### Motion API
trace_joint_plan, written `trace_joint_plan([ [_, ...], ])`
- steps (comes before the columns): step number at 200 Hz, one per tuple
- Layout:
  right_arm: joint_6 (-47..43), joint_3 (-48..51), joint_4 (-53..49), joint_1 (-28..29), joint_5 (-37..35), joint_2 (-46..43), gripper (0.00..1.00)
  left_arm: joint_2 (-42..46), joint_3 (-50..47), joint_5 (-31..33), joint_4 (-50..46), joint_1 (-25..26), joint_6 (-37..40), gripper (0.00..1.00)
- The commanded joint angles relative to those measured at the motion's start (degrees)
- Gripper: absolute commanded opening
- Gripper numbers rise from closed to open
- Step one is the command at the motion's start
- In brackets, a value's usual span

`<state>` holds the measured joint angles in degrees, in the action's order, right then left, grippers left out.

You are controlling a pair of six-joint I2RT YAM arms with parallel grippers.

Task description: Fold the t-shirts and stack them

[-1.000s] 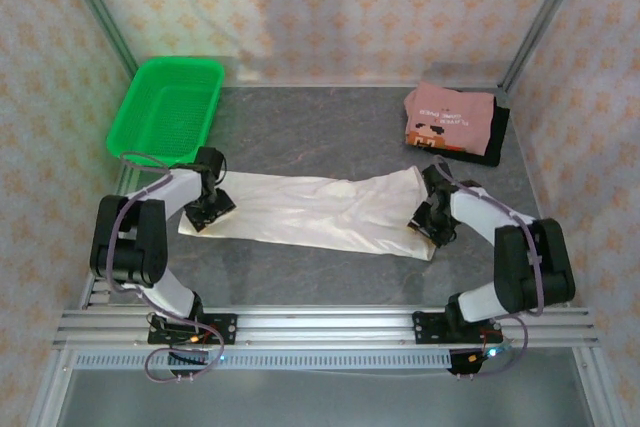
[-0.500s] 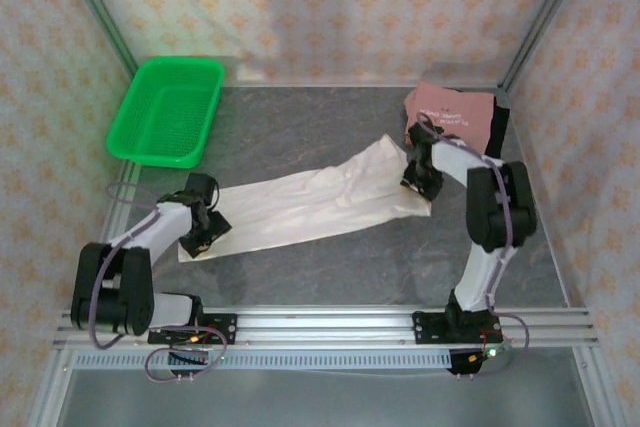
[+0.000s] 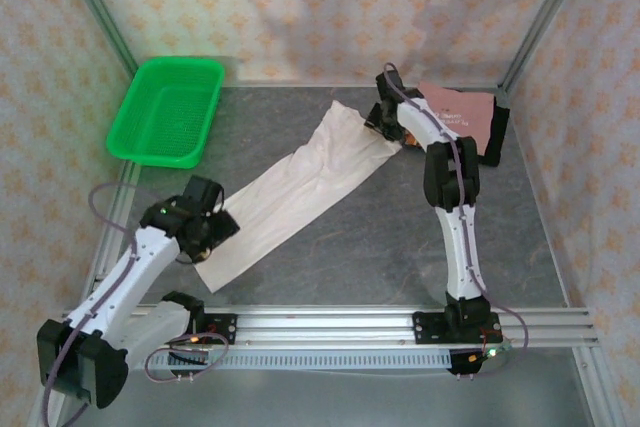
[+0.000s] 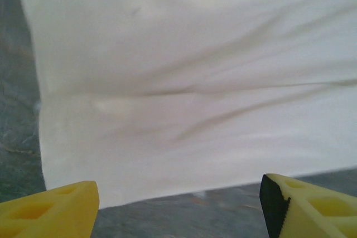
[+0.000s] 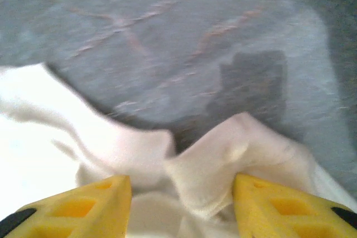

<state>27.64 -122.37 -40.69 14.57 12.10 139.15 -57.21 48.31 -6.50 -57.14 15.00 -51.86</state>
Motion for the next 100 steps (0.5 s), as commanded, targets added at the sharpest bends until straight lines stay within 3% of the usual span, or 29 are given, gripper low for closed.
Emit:
trace_joint_plan([
  [1,-5.81,-0.68,-0.34,0.38,-0.31,-7.42,0.55,-6.49,12.73,4.17,-1.59,2.89,5.79,0.78],
  [31,-14.68,11.71,3.96,-0.04,-1.26,-23.96,0.73,-25.29,33.72,4.68,2.39,11.07,18.83,0.81],
  [54,-16.08,25.43,7.19,-2.44,1.52,-38.57,0.80,-42.69,53.37,2.75,0.97,15.58,30.02,0.81],
  [100,-12.81,51.29,12.43,-5.86,4.94,-65.16,0.89,-79.17,94.85,0.66,-13.97,18.13,38.66,0.79],
])
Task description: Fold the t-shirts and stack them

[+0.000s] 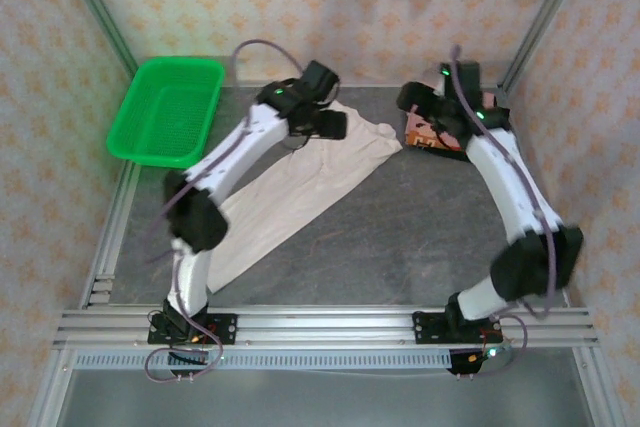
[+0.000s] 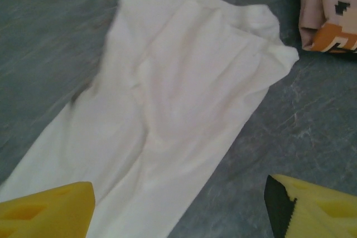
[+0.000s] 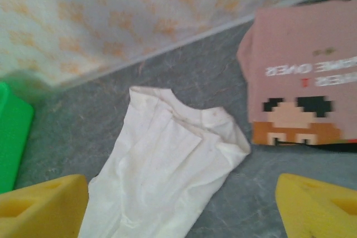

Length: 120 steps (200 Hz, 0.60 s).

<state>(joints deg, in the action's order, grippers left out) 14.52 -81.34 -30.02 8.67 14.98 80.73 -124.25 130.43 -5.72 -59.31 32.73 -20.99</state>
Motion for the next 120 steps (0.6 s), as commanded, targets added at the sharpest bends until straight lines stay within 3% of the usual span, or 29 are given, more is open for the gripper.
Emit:
trace_joint_plan([
  [1,0.45,10.64,1.83,0.04,2.19,-7.22,0.89,-12.72,13.22,-0.15,-11.84,0.40,7.71,0.79],
  [40,4.77,19.94,0.30,0.08,3.53,-18.44,0.91,-21.97,15.97,-0.59,-5.01,1.07,3.79,0.76],
  [60,6.50,21.79,-1.70,0.12,5.07,-20.36,1.00,-24.76,15.96,-1.04,-2.76,1.11,2.68,0.75],
  [120,9.38,22.32,-4.75,0.51,7.10,-23.77,0.99,-30.90,17.59,0.30,-1.35,-1.86,-1.95,0.74],
])
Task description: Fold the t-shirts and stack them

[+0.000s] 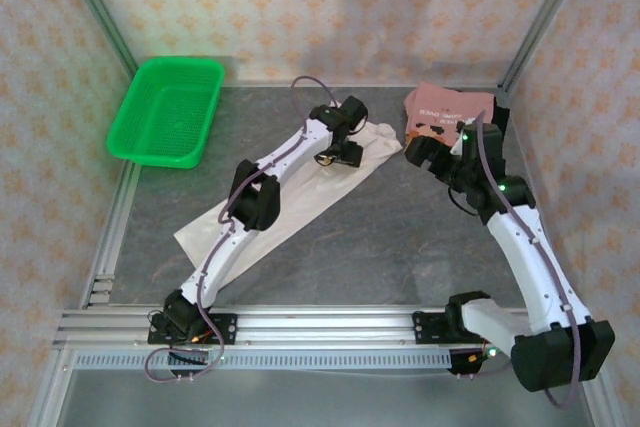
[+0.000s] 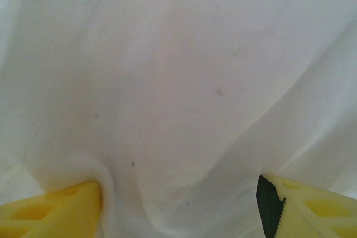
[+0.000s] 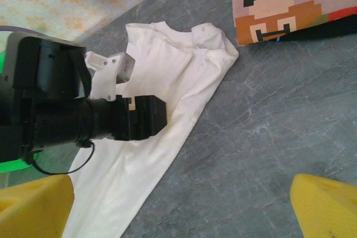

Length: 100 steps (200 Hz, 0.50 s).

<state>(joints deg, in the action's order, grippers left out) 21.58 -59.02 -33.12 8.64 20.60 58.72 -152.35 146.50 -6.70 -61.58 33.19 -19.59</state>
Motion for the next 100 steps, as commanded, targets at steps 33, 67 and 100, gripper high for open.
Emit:
trace_joint_plan([
  [33,3.75,-0.04,-3.15,2.44,1.23,-2.72,0.99,-5.03,3.65,1.33,2.61,-7.86,-6.40,0.74],
  [67,5.34,0.42,-3.33,4.10,0.74,-2.49,0.99,-6.86,6.39,0.96,4.03,-12.08,-7.56,0.76],
  [100,6.70,2.22,-1.66,6.07,0.11,-0.76,0.99,-2.16,6.38,-1.42,3.88,-13.81,-8.02,0.80],
])
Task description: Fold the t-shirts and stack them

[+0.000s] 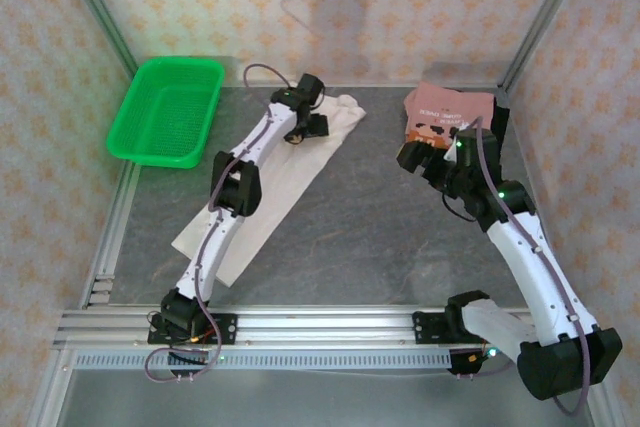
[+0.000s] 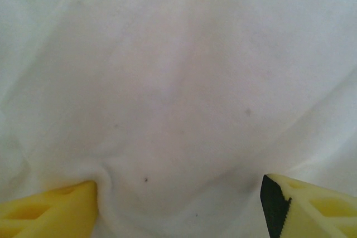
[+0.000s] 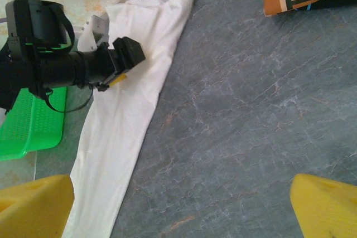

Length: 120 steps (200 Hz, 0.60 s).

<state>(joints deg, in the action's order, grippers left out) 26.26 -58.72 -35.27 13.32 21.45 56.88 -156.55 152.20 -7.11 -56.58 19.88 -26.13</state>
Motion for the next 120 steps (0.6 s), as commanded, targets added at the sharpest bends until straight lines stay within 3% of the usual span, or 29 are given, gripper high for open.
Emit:
trace_joint_plan([
  [1,2.07,2.02,0.52,1.46,-0.77,1.15,0.99,2.30,0.66,-1.08,-1.23,-0.52,-1.48,0.80],
  [36,7.53,4.58,4.28,7.48,0.48,7.24,0.99,16.97,-5.47,-4.21,-6.56,-1.69,0.23,0.83],
  [77,17.12,5.25,14.40,21.86,-3.68,19.64,1.00,43.35,-39.01,-4.56,-2.47,-6.57,0.34,0.84],
  [97,19.55,3.87,15.35,24.04,-4.70,23.57,0.98,51.84,-51.23,-3.17,-4.11,-7.04,0.06,0.84],
  [120,17.56,2.28,14.25,24.12,-4.72,21.82,1.00,61.05,-69.48,-1.97,0.07,-7.05,-6.00,0.82],
])
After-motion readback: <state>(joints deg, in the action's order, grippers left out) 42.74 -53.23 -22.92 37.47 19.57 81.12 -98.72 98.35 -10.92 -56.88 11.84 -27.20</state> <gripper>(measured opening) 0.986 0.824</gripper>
